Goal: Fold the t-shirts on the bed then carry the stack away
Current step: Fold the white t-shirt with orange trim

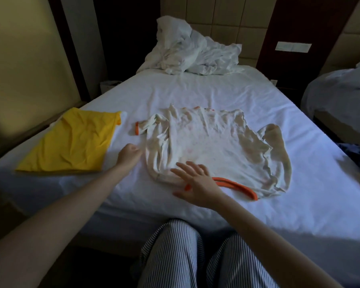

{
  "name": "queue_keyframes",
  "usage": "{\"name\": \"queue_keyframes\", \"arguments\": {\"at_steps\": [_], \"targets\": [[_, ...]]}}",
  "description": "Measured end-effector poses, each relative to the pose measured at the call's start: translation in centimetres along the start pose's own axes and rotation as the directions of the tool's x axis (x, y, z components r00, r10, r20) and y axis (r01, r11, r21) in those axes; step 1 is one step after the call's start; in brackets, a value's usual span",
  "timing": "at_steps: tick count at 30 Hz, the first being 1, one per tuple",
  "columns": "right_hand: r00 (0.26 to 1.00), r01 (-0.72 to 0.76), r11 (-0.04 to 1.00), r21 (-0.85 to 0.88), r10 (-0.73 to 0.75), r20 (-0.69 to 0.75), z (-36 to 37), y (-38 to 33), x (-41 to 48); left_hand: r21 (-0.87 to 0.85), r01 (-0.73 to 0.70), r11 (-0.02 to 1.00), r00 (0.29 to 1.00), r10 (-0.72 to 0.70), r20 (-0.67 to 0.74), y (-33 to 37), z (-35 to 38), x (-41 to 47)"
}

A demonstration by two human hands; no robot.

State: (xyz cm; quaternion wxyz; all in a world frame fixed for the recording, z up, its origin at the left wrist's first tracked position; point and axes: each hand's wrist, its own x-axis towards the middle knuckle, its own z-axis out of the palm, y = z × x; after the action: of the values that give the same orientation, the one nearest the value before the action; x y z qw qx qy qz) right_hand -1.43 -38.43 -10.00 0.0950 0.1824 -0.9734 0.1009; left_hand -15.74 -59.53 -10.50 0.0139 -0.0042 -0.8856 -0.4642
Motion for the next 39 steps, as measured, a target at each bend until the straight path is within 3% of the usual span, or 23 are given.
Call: {"name": "queue_keyframes", "arguments": {"at_steps": [2,4,7,9,11,14,16,17,21,23,29,31,32,34,35,36,37,38,39], "targets": [[1.000,0.026,0.999,-0.018,-0.026,0.004,1.4,-1.5,1.7,-0.173,0.121,0.978,0.992,-0.110,0.069,1.2,0.2,1.6],[0.999,-0.009,0.999,-0.050,0.011,0.034,2.7,-2.5,2.9,-0.413,0.286,0.865,0.955,-0.223,0.194,2.6,1.1,3.0],[0.982,-0.018,0.999,-0.027,0.013,-0.190,3.4,-3.3,3.6,-0.486,0.427,0.762,0.899,-0.298,0.322,3.8,2.0,4.5],[0.927,0.004,1.000,-0.022,-0.012,-0.375,3.9,-3.0,3.5,-0.483,0.479,0.733,0.867,-0.309,0.391,3.8,1.8,4.9],[0.891,-0.021,1.000,0.014,0.025,-0.453,3.5,-2.9,3.0,-0.577,0.473,0.665,0.869,-0.248,0.428,4.1,1.0,4.6],[0.861,-0.135,0.990,0.032,0.133,-0.491,2.9,-2.5,2.0,-0.873,0.288,0.393,0.956,-0.072,0.283,3.3,-0.8,3.2],[0.861,-0.121,0.993,0.004,0.107,-0.497,3.0,-2.5,1.5,-0.935,0.276,0.222,0.961,-0.029,0.276,2.1,-1.7,1.5],[0.871,-0.077,0.997,-0.023,0.056,-0.488,3.4,-2.6,1.2,-0.937,0.291,0.192,0.957,-0.043,0.288,1.2,-1.7,0.8],[0.923,-0.010,0.964,-0.266,-0.093,-0.373,4.9,-3.3,0.9,-0.941,0.292,0.172,0.956,-0.040,0.290,0.0,-1.3,-0.7],[0.931,0.015,0.952,-0.305,-0.125,-0.344,4.3,-2.9,1.2,-0.946,0.282,0.159,0.959,-0.052,0.277,0.2,-1.5,-0.6],[0.945,0.116,0.989,-0.095,-0.139,-0.297,2.9,-2.4,-0.1,-0.968,0.199,0.150,0.980,-0.034,0.196,0.7,-1.2,0.1],[0.947,0.162,0.981,-0.112,-0.186,-0.261,3.9,-3.1,-1.5,-0.960,0.192,0.204,0.978,0.039,0.204,2.8,-0.3,-0.4],[0.948,0.164,0.979,-0.123,-0.191,-0.255,4.3,-3.4,-2.0,-0.940,0.159,0.302,0.976,0.093,0.195,4.4,0.6,-0.8],[0.953,0.141,0.980,-0.141,-0.174,-0.250,4.9,-3.6,-2.7,-0.748,-0.008,0.664,0.953,0.232,0.196,7.6,3.5,-2.3],[0.956,0.132,0.977,-0.165,-0.170,-0.239,5.2,-3.5,-2.9,-0.532,-0.141,0.835,0.909,0.323,0.265,8.4,5.5,-2.9],[0.961,0.130,0.972,-0.197,-0.172,-0.215,5.4,-3.3,-3.2,-0.212,-0.350,0.912,0.835,0.406,0.372,8.5,7.3,-3.4],[0.966,0.143,0.964,-0.222,-0.186,-0.182,5.4,-3.0,-3.5,0.125,-0.502,0.856,0.772,0.378,0.511,8.1,8.8,-3.5],[0.967,0.169,0.959,-0.228,-0.206,-0.150,5.2,-2.8,-3.7,0.357,-0.608,0.709,0.732,0.325,0.599,7.6,9.8,-3.2],[0.961,0.200,0.954,-0.222,-0.236,-0.146,4.9,-2.5,-3.8,0.451,-0.644,0.618,0.721,0.292,0.629,7.0,10.3,-2.7]]}}
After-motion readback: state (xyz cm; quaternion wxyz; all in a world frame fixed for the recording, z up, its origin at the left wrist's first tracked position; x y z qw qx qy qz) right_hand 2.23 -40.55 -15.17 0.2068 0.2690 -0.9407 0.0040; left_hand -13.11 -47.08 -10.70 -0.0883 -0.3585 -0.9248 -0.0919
